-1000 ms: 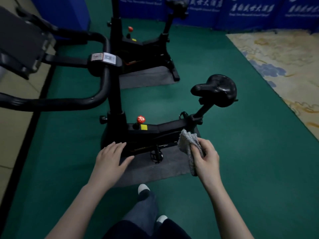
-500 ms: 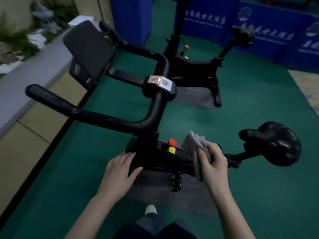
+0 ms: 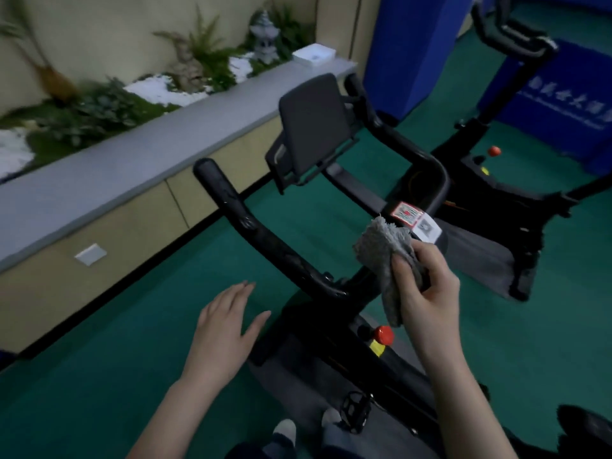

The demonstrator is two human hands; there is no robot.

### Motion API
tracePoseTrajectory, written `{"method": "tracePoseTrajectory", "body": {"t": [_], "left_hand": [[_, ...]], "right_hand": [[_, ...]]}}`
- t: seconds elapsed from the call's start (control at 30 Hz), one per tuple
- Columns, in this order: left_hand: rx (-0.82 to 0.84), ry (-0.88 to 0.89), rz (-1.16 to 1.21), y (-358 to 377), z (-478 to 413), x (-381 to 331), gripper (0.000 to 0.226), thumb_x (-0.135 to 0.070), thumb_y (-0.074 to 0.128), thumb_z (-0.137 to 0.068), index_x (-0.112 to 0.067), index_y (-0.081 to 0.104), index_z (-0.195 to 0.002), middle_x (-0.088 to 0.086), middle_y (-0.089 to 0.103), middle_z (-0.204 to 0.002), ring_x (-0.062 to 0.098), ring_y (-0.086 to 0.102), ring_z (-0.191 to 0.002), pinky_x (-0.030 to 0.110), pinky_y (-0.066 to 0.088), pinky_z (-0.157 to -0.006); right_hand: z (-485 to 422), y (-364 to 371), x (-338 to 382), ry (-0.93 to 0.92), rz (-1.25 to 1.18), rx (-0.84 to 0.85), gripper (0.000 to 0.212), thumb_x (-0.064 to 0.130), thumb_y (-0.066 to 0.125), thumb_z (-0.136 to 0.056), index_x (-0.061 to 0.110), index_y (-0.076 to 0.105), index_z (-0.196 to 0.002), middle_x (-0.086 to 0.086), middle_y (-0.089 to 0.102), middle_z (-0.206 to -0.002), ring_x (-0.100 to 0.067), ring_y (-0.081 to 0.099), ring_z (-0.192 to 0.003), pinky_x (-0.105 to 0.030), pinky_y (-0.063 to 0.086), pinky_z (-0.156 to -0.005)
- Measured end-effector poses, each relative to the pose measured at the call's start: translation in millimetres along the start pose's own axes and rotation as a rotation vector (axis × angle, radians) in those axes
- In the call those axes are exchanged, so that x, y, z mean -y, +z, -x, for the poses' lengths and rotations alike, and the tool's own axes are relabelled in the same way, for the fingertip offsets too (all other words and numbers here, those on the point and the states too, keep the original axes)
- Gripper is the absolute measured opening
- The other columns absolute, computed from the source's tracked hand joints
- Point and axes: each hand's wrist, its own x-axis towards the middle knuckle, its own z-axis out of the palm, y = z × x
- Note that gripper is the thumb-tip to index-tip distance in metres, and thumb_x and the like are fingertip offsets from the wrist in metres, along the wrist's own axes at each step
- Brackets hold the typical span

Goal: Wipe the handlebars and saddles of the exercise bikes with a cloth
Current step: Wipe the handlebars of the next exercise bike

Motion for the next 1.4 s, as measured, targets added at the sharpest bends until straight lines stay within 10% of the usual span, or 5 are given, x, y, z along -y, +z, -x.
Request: {"method": "tracePoseTrajectory", "body": {"t": [0.53, 1.1, 1.23, 1.4], "left_hand": [[-0.457, -0.306, 0.151, -40.7, -35.0, -32.0, 0.069, -0.061, 0.028, -0.089, -0.022, 0.034, -0.145, -0.004, 0.039, -0.147, 0.014, 0.032, -0.136, 0.034, 0.025, -0.114], [-0.694, -0.248, 1.281, -79.8, -98.6, -48.4, 0.035, 0.008, 0.056, -0.088, -0.011, 0.056, -0.118, 0.004, 0.064, -0.097, -0.003, 0.063, -0.079, 0.018, 0.053, -0.077], [-0.683, -0.233, 1.317, -79.7, -96.6, -46.4, 0.039, 0.010, 0.057, -0.087, -0.012, 0.057, -0.118, 0.001, 0.064, -0.094, -0.005, 0.063, -0.079, 0.014, 0.051, -0.073], [-0.678, -0.215, 1.327, -80.6, -98.0, -43.6, 0.041, 0.011, 0.059, -0.085, -0.016, 0.056, -0.115, 0.001, 0.064, -0.096, -0.005, 0.063, -0.082, 0.014, 0.051, -0.077]], "right_hand": [[-78.8, 65.6, 5.2, -0.285, -0.114, 0.563, 0.019, 0.013, 0.050, -0.089, 0.013, 0.064, -0.103, 0.006, 0.060, -0.097, -0.003, 0.057, -0.092, -0.013, 0.042, -0.078], [-147.0, 200.0, 85.3, -0.738, 0.113, 0.684, 0.025, -0.003, 0.052, -0.089, 0.001, 0.064, -0.110, -0.010, 0.065, -0.107, -0.025, 0.052, -0.103, -0.019, 0.034, -0.083], [-154.1, 214.7, 87.5, -0.594, 0.207, 0.991, 0.024, 0.003, 0.049, -0.091, 0.014, 0.065, -0.105, 0.005, 0.065, -0.090, -0.009, 0.057, -0.085, -0.015, 0.040, -0.071], [-161.5, 218.9, 80.3, -0.279, 0.191, 0.916, 0.017, 0.012, 0.045, -0.095, 0.013, 0.062, -0.096, -0.010, 0.066, -0.091, -0.025, 0.059, -0.092, -0.028, 0.044, -0.071]]}}
